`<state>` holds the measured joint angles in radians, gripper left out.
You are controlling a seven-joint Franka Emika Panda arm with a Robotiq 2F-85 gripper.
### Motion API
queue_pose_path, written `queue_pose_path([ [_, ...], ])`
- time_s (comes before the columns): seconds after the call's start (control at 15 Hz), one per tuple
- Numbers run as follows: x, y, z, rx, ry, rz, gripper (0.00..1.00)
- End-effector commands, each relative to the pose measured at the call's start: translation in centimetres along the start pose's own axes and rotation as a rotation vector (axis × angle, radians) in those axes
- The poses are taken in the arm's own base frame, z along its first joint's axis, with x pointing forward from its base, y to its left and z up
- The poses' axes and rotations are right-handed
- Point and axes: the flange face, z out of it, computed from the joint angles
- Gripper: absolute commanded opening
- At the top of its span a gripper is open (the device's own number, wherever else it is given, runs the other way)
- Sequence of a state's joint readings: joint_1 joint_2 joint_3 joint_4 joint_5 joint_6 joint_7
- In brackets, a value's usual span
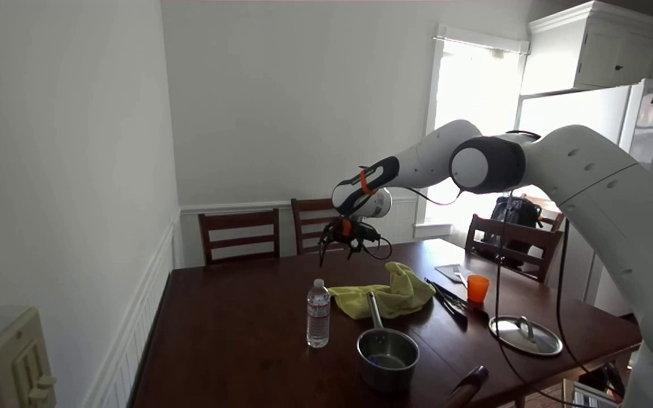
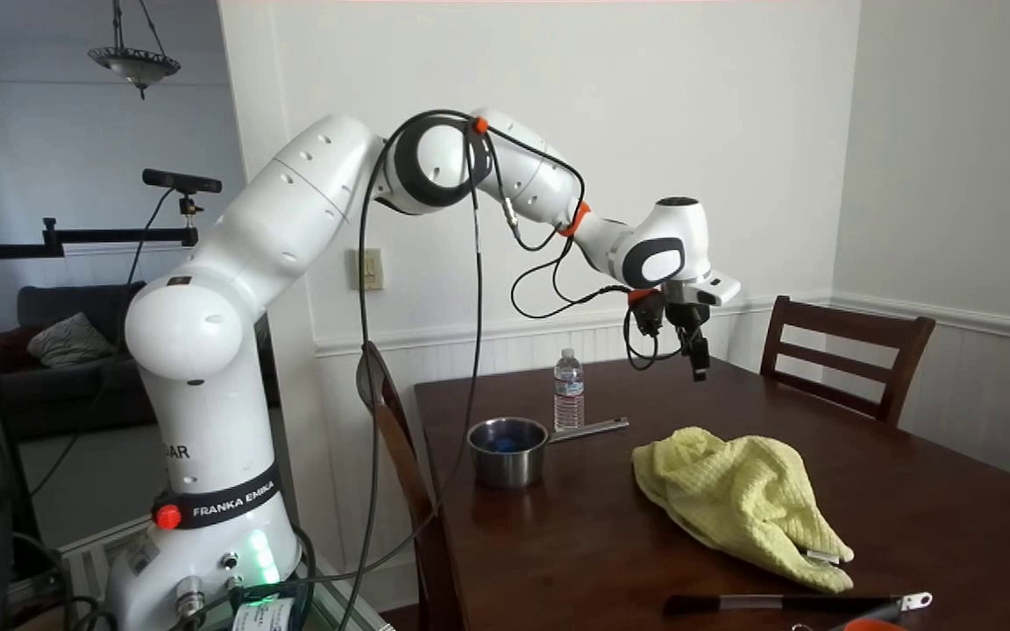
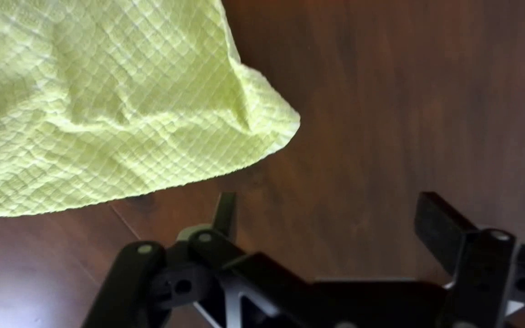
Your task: Pick up the light green towel and spread it evenly on the table
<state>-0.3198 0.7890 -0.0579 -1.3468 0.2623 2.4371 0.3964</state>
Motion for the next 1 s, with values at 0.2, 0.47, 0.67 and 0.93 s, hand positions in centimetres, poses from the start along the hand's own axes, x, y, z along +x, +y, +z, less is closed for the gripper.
queue_pose_path([
  [0.2, 0.2, 0.1, 2.0, -0.052, -0.195, -0.128, 1.0],
  [0.47, 0.6, 0.3, 3.1, -0.06, -0.241, -0.175, 1.0],
  [0.67, 0.0, -1.7, 3.4, -0.259, -0.184, -0.205, 1.0],
  [0.93, -1.3, -4.5, 5.9, -0.33, -0.14, -0.361, 1.0],
])
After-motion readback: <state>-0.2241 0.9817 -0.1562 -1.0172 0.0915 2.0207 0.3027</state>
